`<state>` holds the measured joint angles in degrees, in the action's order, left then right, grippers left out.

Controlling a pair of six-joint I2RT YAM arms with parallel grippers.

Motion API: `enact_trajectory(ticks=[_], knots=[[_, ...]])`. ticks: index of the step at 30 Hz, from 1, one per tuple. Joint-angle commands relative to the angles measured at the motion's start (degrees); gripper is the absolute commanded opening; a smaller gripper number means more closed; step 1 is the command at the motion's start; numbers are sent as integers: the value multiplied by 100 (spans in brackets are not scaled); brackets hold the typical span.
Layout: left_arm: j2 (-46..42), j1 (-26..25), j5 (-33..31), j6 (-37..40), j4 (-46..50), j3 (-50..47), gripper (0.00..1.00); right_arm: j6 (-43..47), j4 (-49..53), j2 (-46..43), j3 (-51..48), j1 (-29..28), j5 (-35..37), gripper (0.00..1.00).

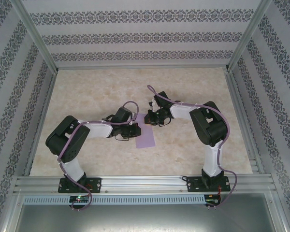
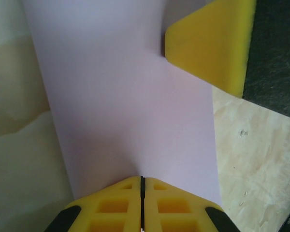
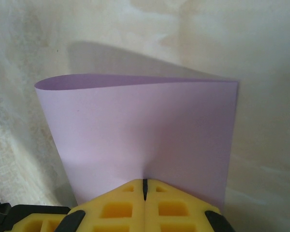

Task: Fold a paper plane with a square sheet of paper (fold left side to right side)
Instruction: Hold the square sheet of paper at the center of the table.

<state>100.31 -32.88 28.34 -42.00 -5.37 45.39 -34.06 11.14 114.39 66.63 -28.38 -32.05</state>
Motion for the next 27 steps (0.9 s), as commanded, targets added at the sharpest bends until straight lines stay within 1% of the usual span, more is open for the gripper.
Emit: enact_trajectory(ticks=[1, 5, 6, 10, 13, 14, 16, 19, 22, 27], knots=[[129, 3, -57, 125, -111, -83, 10, 156, 471, 30, -159, -35, 380, 0], [173, -59, -139, 71, -114, -257, 10, 94, 322, -119, -132, -26, 281, 0], [176, -73, -175, 53, -120, -296, 9, 90, 323, -195, -98, -27, 262, 2], [182, -87, -223, -22, -149, -377, 9, 139, 459, -721, -1, 15, 375, 20], [168, -95, -250, -2, -89, -346, 9, 240, 701, -1235, -131, 26, 563, 27], [164, -95, -250, -6, -79, -337, 9, 243, 738, -1389, -245, 17, 573, 28], [162, -104, -259, 5, -68, -318, 9, 239, 795, -1711, -560, -16, 476, 26], [144, -104, -266, 3, -78, -328, 9, 148, 846, -2067, -1080, -153, 339, 15], [114, -115, -278, 7, -62, -342, 9, -71, 663, -2186, -1570, -352, 192, 8], [25, -113, -327, 19, -1, -341, 9, -150, 550, -1905, -1816, -562, 208, 5]])
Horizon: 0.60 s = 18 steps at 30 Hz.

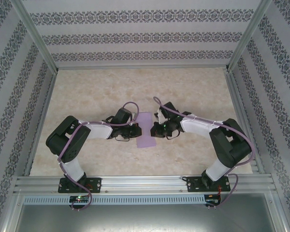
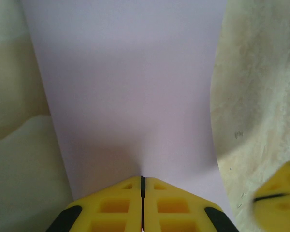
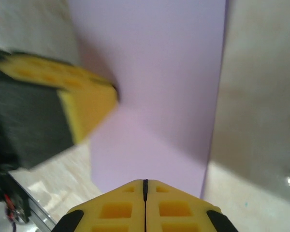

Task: Fold a paper plane with a square sheet of paper (fold left side to right side)
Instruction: Hold the square sheet of paper at the center of the table, then first fold the square sheet of paper in half at the center of the table.

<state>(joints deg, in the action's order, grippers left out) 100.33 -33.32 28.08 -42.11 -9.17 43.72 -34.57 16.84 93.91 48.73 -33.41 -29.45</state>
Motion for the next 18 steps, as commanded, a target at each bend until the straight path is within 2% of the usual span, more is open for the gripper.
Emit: enact_trajectory(ticks=[1, 7, 14, 18], knots=[[4, -69, -305, 36, 403, -171, 9, -74, -7, 234, -17, -85, -51, 5], [-58, -70, -265, 12, 450, -57, 9, 98, 251, 599, 74, -124, 138, 3], [-236, -69, -162, 5, 570, 332, 18, 309, 566, 739, 88, -131, 468, 3], [-138, -69, -274, 132, 753, 602, 18, 321, 582, 769, 97, -131, 489, 2]])
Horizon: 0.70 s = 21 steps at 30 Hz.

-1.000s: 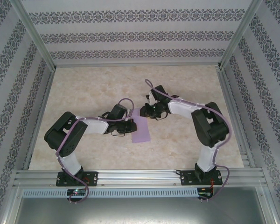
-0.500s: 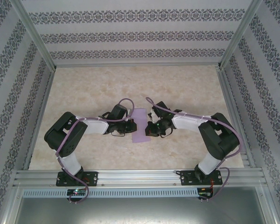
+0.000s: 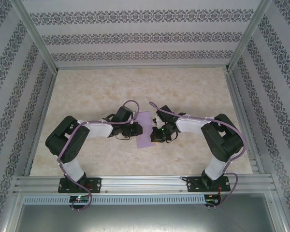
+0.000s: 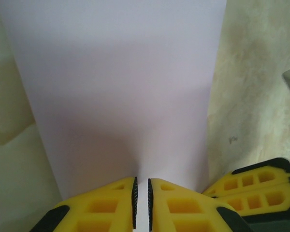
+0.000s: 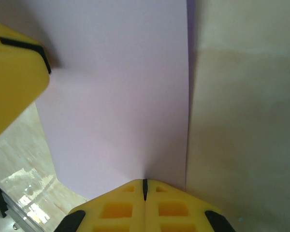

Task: Fold a paper plane with a square sheet of paper (fold left side to right side)
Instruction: First fold the square sheet of paper in half at the center of the table.

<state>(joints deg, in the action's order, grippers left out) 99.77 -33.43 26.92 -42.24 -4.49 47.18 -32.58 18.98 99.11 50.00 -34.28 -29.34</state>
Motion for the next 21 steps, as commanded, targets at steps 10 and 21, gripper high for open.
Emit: enact_trajectory(ticks=[10, 21], knots=[[542, -52, -356, 306, 94, 327, 15, 224, 553, 280, 43, -30, 577, 1], [558, 146, -652, 603, 97, 248, 15, 365, 844, 327, 30, -17, 763, 0]])
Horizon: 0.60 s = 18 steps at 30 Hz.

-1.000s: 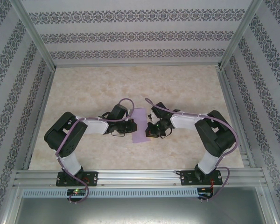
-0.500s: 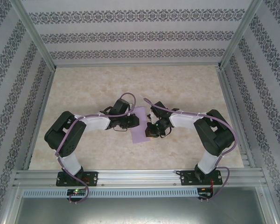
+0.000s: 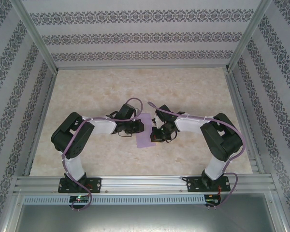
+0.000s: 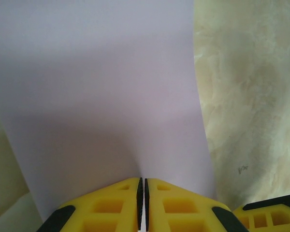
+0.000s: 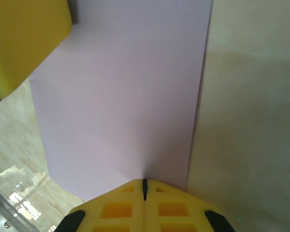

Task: Fold a paper plane with a square sheet of paper (fold left side to right side)
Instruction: First fold the square sheet of paper in half at the center of the table.

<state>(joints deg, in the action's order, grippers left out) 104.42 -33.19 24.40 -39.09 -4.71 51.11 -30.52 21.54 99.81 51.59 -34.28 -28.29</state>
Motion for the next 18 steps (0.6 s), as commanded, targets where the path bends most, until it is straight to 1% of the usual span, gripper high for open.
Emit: enact_trajectory(ticks=[1, 10, 18], knots=[[92, 158, -415, 327, 128, -129, 15, 167, 597, 258, -143, -15, 668, 0], [168, 515, -471, 557, 238, 104, 13, 169, 571, 254, -217, -8, 663, 0], [531, 829, -417, 793, 479, 706, 13, 169, 518, 241, -281, -8, 643, 0]])
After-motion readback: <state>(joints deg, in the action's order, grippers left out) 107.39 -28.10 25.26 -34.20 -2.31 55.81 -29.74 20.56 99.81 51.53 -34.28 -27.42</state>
